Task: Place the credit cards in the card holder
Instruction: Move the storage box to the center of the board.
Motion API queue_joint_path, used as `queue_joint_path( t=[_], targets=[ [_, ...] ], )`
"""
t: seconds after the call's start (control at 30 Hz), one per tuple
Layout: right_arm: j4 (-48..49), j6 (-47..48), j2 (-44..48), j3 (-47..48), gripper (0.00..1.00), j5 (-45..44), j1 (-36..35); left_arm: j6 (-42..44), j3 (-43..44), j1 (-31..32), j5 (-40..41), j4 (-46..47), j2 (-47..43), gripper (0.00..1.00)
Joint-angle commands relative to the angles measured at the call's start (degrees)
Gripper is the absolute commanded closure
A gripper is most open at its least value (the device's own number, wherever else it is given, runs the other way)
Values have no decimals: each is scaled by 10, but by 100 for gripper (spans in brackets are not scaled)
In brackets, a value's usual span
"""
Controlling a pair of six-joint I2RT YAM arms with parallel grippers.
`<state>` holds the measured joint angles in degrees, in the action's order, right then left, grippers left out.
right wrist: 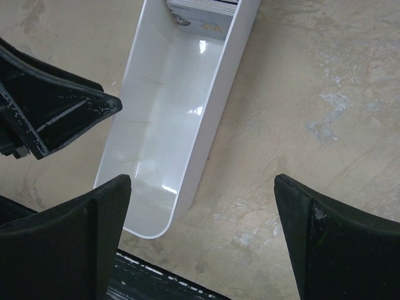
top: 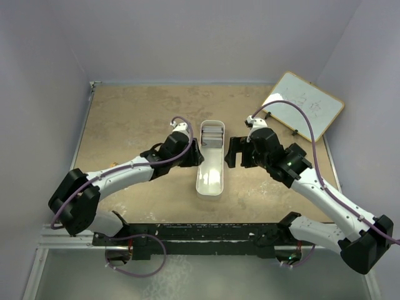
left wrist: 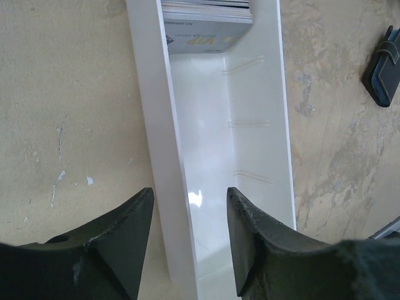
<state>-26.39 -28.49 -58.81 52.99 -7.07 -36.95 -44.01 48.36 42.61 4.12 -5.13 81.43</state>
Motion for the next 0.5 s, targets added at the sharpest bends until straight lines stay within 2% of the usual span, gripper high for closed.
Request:
queue_joint_path(
  t=[0.0,0.3,0.47],
  targets=[
    [-1,7,16,-4,2,-24,2,-2,22,27,58,25,8,54],
    [3,4,23,-5,3,-30,2,46,36,84,132,-27,28,65],
    [7,-7,21,-7,3,-24,2,71,37,100,145,-47,28,76]
  ],
)
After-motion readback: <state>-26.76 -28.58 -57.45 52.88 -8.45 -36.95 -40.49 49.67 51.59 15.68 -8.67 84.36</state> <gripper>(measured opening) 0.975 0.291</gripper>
